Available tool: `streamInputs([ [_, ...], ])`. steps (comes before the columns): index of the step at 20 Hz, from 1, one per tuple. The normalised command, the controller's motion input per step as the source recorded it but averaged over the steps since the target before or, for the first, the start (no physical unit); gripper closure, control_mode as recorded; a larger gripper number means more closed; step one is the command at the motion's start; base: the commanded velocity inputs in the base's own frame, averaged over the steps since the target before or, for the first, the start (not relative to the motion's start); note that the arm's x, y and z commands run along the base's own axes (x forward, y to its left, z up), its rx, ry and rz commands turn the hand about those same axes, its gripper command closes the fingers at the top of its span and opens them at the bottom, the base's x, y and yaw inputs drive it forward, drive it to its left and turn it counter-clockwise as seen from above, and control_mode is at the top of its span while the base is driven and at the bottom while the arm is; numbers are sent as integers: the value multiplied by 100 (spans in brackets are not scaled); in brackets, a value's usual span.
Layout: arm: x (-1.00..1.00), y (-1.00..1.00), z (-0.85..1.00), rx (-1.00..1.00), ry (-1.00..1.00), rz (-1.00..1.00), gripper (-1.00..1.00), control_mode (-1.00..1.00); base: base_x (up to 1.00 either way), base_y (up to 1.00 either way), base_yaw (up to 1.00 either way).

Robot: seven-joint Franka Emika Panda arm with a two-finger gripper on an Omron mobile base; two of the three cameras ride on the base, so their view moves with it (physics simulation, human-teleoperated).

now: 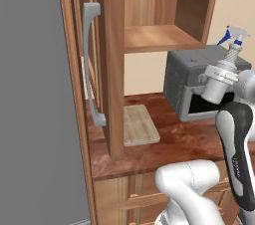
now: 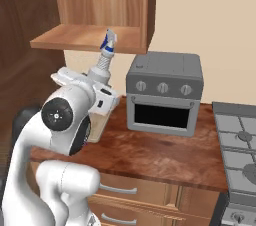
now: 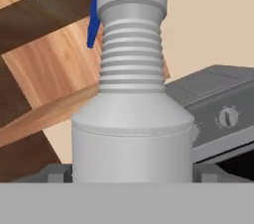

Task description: Grab the spray bottle from the cabinet, then place it next to the cutting board for sanitizing. Then grab the dish brush from the countertop next to the sink and place it next to the cutting board.

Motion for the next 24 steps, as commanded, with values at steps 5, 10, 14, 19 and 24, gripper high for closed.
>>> streamInputs([
  [5,11,-40,-57,-17,-7,65,100,-100,0,0,0],
  [10,1,-31,-63,-11,-17,62,100,-100,0,0,0],
  [14,10,-17,-61,-9,-22,56,100,-100,0,0,0],
  [19,23,-2,-33,0,-21,28,100,-100,0,0,0],
  [24,33,0,-31,0,-11,16,100,-100,0,0,0],
])
